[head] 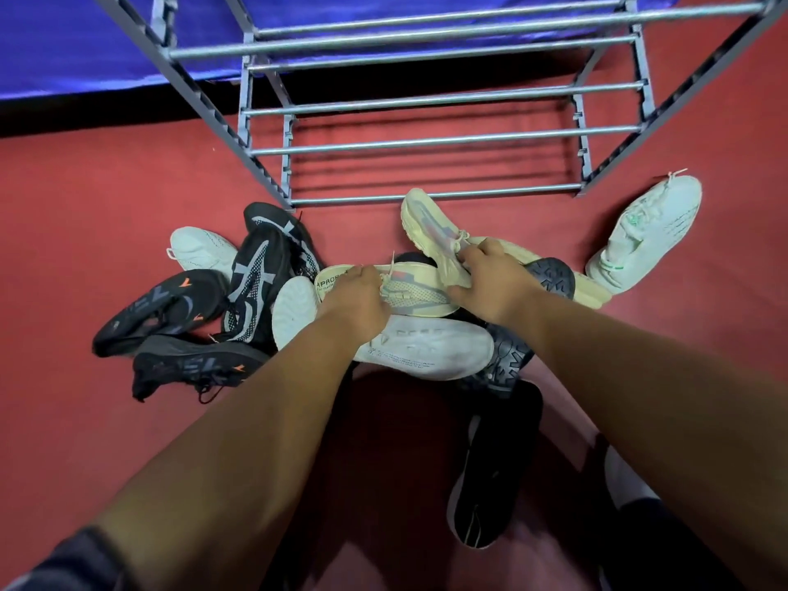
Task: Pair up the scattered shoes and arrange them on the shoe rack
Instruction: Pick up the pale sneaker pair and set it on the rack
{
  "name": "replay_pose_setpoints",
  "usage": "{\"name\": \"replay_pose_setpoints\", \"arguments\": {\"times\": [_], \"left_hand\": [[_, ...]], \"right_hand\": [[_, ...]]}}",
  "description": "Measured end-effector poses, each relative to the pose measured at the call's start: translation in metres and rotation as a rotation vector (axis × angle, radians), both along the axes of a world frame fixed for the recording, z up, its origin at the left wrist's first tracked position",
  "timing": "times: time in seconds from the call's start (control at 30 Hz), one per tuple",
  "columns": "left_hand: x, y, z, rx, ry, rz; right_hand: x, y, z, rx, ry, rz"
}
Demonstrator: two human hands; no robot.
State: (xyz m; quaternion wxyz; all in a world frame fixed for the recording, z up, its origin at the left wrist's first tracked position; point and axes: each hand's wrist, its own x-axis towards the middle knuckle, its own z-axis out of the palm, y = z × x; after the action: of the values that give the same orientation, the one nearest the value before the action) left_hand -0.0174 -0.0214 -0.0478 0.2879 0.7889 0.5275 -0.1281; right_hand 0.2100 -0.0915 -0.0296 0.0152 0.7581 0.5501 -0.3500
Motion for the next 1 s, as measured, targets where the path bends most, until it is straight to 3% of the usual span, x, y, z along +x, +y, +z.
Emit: {"name": "replay_pose_setpoints", "arguments": {"times": [0.37,0.6,0.73,0.83,1.0], "left_hand": [[-0.011,-0.010,0.013,0.189,0.155,-0.172],[-0.017,-0.003,0.012,0.328,0.255,-0.342],[-0.020,0.005,0.012,0.435,0.229,-0.373],[-0.026,0.011,0.017,0.357,0.215,-0.393],[-0.023,0.025,0.048,0.059,0.112,-0.209]], "right_hand": [[-0.003,0.006,0.007,-0.017,0.051,-0.180],[0.000,0.010,0.009,-0.070,0.023,-0.166],[-0.003,0.008,0.007,-0.013,0.042,-0.213],[-0.003,0.008,0.012,0.037,0.049,-0.247],[0.006,0.008,0.037,0.111,0.025,-0.277]]}}
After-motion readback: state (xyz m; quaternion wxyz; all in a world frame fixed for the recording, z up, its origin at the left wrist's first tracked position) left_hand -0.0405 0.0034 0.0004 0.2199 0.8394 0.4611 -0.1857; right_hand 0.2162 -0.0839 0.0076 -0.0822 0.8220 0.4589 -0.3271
